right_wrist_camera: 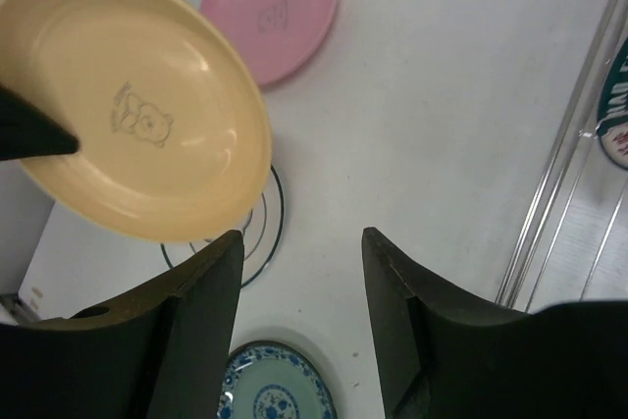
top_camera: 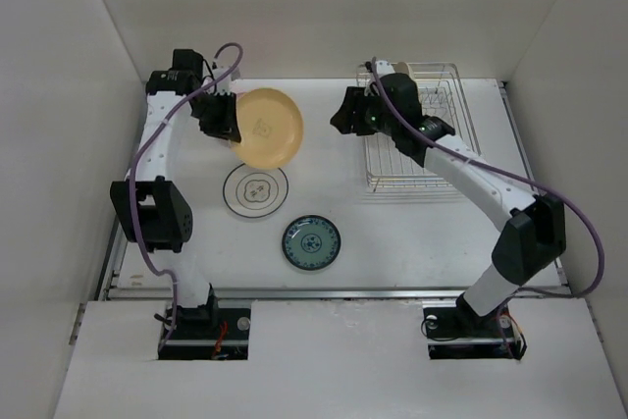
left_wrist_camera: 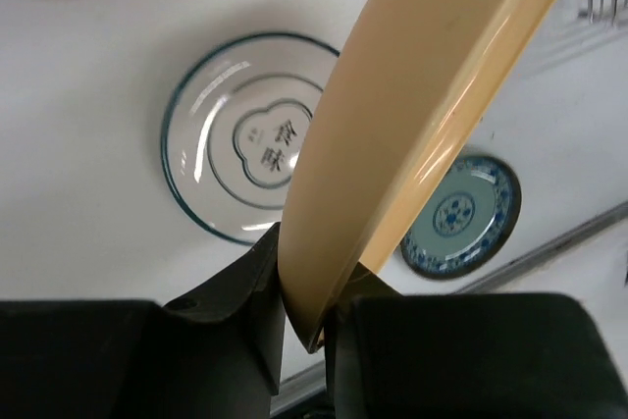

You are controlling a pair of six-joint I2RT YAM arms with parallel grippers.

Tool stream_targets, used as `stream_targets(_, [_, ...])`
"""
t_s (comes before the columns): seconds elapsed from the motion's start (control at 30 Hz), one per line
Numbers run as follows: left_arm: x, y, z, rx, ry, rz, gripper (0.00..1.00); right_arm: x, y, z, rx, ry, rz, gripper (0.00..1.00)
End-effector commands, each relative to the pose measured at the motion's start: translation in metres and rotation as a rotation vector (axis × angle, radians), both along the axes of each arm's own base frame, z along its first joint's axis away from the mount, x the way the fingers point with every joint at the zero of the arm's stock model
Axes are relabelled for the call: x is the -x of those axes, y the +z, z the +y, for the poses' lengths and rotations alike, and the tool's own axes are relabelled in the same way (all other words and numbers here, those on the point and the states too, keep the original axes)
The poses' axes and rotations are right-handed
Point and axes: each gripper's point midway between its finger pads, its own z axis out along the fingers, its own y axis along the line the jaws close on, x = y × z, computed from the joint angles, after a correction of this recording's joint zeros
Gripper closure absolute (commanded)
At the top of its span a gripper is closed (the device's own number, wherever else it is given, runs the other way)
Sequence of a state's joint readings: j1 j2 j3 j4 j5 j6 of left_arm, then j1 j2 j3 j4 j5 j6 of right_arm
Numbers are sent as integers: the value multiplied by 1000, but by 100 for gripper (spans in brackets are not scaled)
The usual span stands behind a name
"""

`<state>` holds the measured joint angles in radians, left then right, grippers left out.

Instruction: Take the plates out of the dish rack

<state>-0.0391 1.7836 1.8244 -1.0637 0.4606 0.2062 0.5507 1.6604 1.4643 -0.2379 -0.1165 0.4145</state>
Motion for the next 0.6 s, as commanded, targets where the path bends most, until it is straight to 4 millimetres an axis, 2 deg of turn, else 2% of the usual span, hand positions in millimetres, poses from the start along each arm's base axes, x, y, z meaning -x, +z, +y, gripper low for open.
stream_targets(0.0, [-47,21,13,81,125,-91,100,-1,65,-18,-25,-88,-142,42])
stream_targets(0.03, [-60,27,16,105,153,-113,100,0,67,-21,-13,-95,-147,42])
stream_targets(0.1, [-84,13,28,139,231,-96,100,4,71,-23,-15,-95,-149,42])
stream_targets(0.17, [-111,11,36,194,321,-114,100,9,79,-27,-22,-96,-160,42])
stream_targets(0.2, [-125,0,41,208,353,-106,100,10,77,-27,-16,-95,-152,42])
stream_targets(0.23, [-140,-1,46,227,383,-137,100,10,77,-27,-9,-92,-157,42])
stream_targets(0.3, [-156,-12,52,274,466,-112,100,14,80,-27,-14,-79,-156,42])
stream_targets(0.33, [-165,-27,57,285,495,-92,100,16,85,-29,-20,-79,-164,42])
stream_targets(0.43, [-182,-46,56,329,559,-65,100,21,89,-30,-29,-71,-171,42])
stream_targets(0.47, [-190,-64,57,338,578,-43,100,22,82,-30,-21,-71,-159,42])
stream_targets(0.5, [-191,-74,61,345,606,-16,100,24,88,-32,-28,-71,-170,42])
stream_targets(0.53, [-198,-76,63,357,638,-12,100,27,89,-34,-30,-71,-173,42])
stream_targets(0.57, [-200,-94,62,359,657,25,100,27,84,-35,-21,-79,-166,42])
